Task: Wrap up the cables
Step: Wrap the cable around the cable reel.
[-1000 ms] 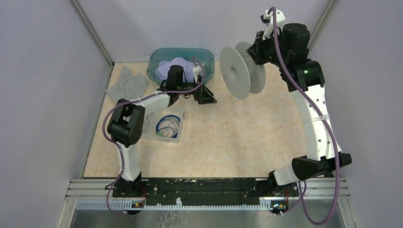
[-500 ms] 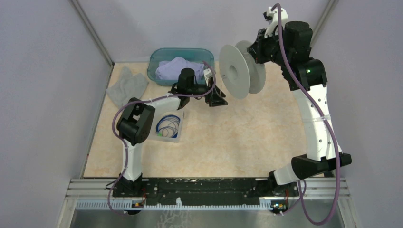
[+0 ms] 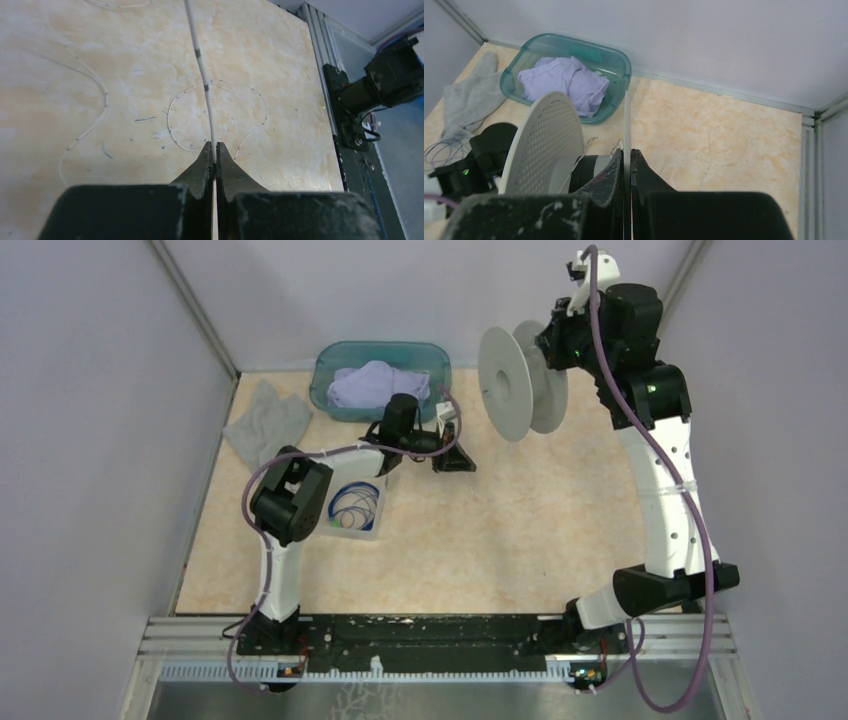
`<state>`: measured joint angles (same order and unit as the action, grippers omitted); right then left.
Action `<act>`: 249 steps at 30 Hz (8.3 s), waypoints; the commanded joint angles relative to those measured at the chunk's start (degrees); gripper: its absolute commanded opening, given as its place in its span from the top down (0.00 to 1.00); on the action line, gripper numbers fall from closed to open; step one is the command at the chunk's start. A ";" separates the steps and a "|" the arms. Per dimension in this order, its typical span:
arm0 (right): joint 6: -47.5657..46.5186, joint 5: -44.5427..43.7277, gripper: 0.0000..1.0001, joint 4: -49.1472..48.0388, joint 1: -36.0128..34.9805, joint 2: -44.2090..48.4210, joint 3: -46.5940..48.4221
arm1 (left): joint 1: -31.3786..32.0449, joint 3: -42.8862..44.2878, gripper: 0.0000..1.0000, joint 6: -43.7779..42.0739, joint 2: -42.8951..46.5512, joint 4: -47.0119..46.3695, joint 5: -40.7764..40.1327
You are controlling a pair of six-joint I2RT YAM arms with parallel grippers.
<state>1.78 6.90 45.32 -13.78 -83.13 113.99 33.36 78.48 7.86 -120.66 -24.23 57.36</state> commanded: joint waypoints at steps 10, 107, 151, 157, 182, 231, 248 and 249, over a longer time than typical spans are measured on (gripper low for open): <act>-1.28 -12.86 1.00 -16.69 2.53 -1.95 -9.56 | 13.83 9.95 1.00 -35.04 9.76 43.73 -4.88; -7.76 21.43 1.00 -3.34 2.58 8.16 -13.60 | -6.16 22.62 0.16 -65.61 8.04 55.89 6.45; -9.74 -8.68 1.00 -5.41 4.45 2.83 6.07 | 0.15 -6.03 0.93 -86.51 12.80 76.25 -25.13; -9.89 -6.96 1.00 -4.68 4.47 2.14 6.42 | 1.41 -2.98 0.76 -85.89 12.01 79.32 -24.84; -4.17 9.21 1.00 -1.89 4.38 2.74 1.82 | -2.36 2.58 0.11 -27.36 15.89 29.16 2.89; -2.01 -1.59 1.00 -6.58 4.39 2.01 -3.48 | 12.60 -1.90 0.50 -41.15 13.78 36.45 -18.66; -3.19 -1.54 1.00 -4.10 4.38 3.85 -2.06 | 12.34 -1.35 0.38 -46.49 6.65 31.94 -31.74; -3.19 -1.54 1.00 -4.11 4.40 3.85 -2.08 | 12.34 -1.44 0.39 -46.68 6.46 31.51 -32.01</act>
<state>-1.48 5.17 44.49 -9.82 -82.02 109.21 45.87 75.53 -37.67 -112.25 9.85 28.40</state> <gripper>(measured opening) 0.023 0.625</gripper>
